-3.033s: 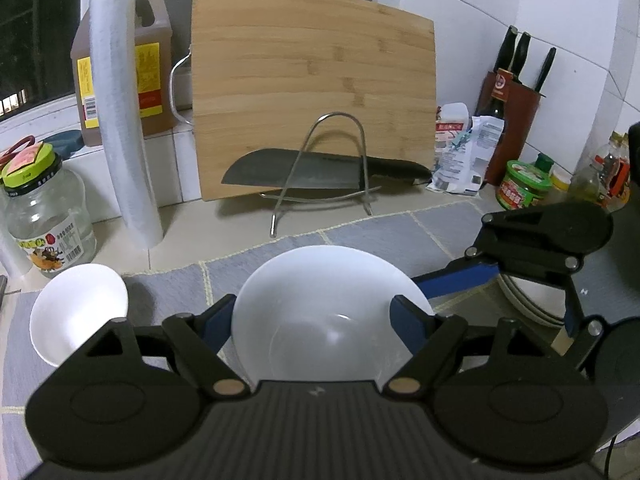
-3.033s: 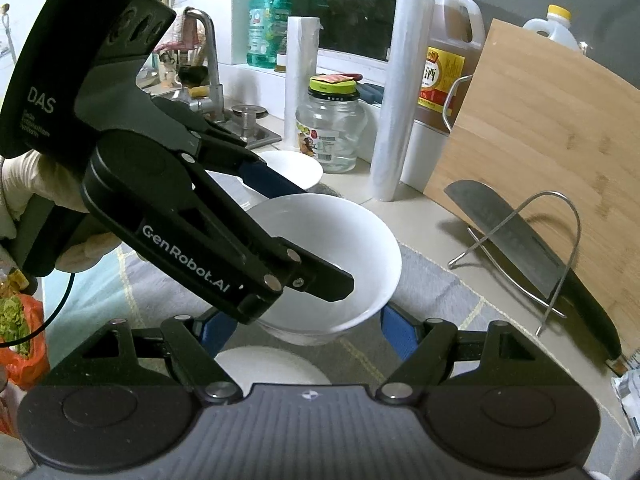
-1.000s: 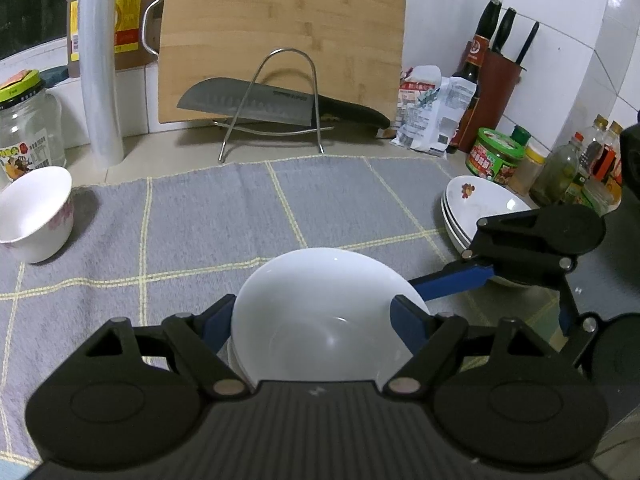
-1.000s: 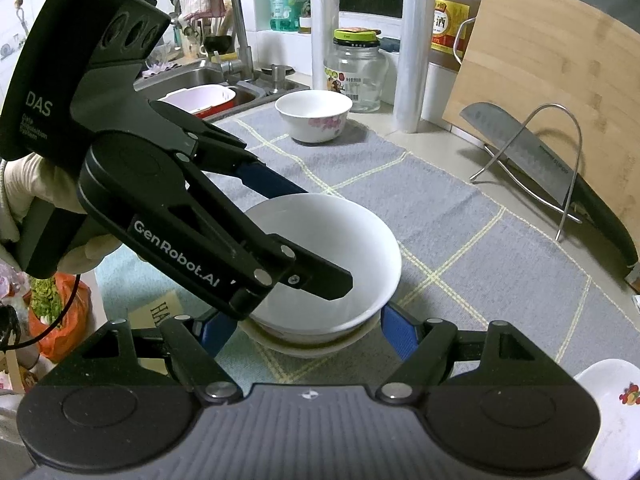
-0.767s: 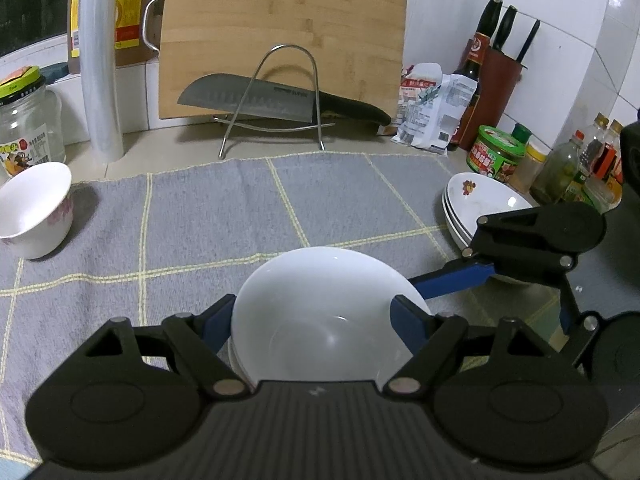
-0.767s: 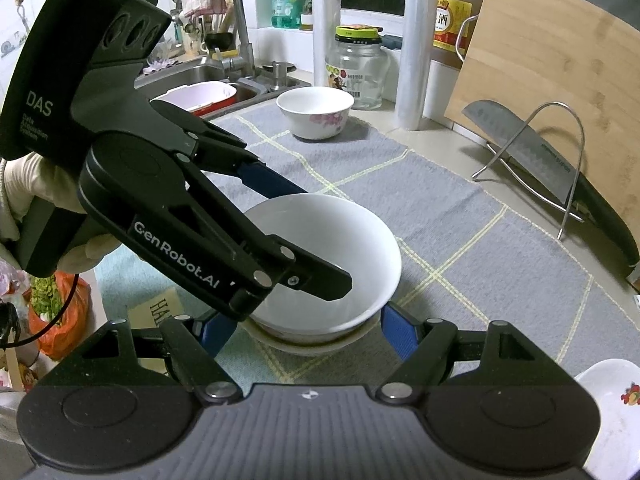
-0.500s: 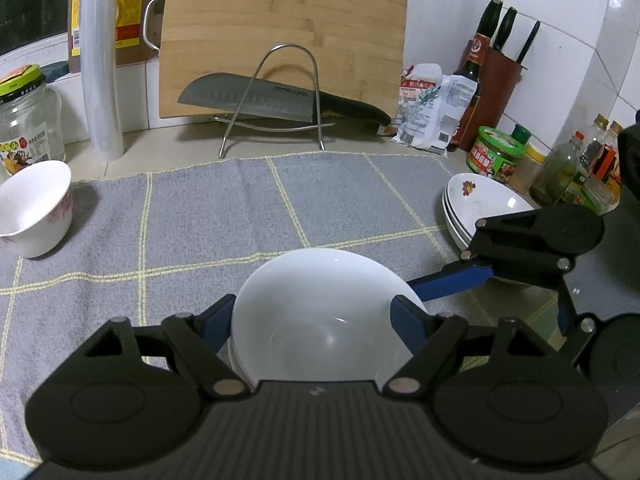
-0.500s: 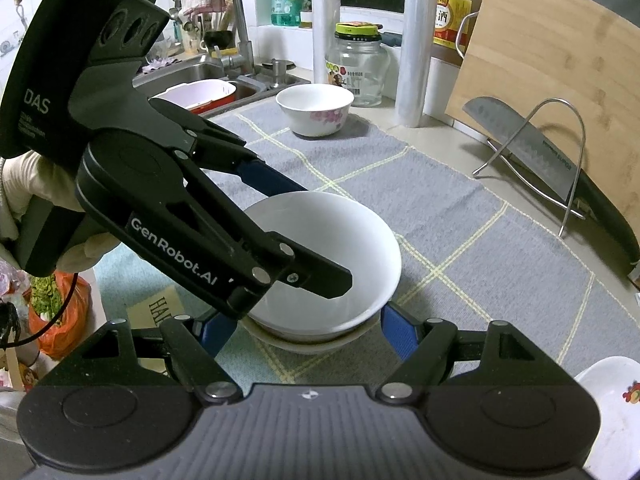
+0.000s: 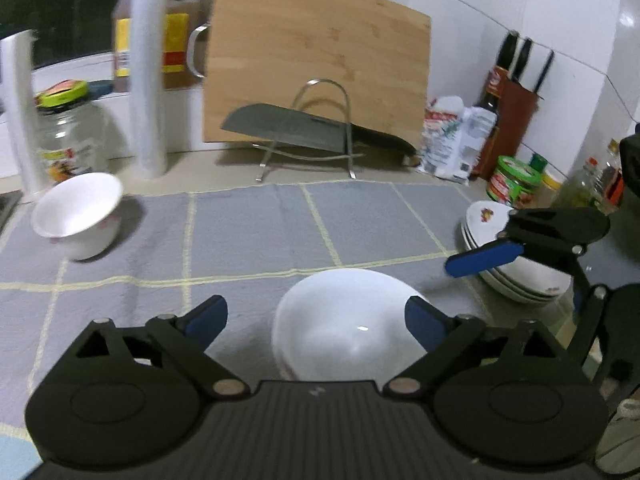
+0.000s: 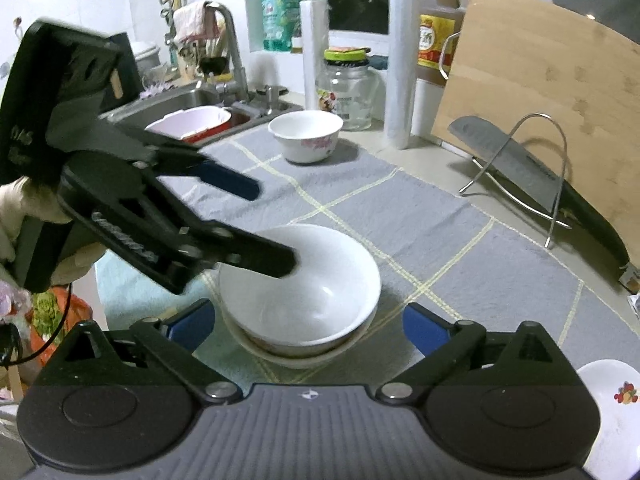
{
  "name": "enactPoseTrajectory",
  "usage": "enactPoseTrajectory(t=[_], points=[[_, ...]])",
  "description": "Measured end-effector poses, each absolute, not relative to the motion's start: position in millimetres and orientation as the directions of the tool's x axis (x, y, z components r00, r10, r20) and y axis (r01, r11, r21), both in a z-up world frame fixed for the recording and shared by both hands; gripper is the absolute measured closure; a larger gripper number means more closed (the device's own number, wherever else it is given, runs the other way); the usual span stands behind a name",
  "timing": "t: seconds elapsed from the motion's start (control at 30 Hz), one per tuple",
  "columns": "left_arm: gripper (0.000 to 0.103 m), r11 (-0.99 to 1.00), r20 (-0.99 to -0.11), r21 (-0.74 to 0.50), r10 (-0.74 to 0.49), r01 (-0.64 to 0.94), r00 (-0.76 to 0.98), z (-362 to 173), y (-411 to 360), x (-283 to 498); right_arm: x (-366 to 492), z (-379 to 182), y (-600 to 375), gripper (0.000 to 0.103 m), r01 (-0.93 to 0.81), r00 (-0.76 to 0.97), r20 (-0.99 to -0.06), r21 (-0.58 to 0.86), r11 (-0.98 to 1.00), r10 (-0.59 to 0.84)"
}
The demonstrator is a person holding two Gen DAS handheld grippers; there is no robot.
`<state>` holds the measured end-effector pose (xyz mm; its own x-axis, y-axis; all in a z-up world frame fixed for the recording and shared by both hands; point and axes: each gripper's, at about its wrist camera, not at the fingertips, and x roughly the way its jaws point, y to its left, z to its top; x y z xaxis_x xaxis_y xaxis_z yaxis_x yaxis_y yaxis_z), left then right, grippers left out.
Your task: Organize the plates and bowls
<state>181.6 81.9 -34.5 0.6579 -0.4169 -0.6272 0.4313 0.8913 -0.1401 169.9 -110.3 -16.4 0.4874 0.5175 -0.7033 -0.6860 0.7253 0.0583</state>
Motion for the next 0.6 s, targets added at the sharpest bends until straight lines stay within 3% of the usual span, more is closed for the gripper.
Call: enactPoseTrajectory(t=[0.6], points=[[0.004,0.961,-0.634,-0.136,-0.271,0.24,0.725,-49.6,97.0,137.4,184.5,-29.5,-120.3,0.0,-0.638,0.493,-0.725,0.075,0.766,0.482]])
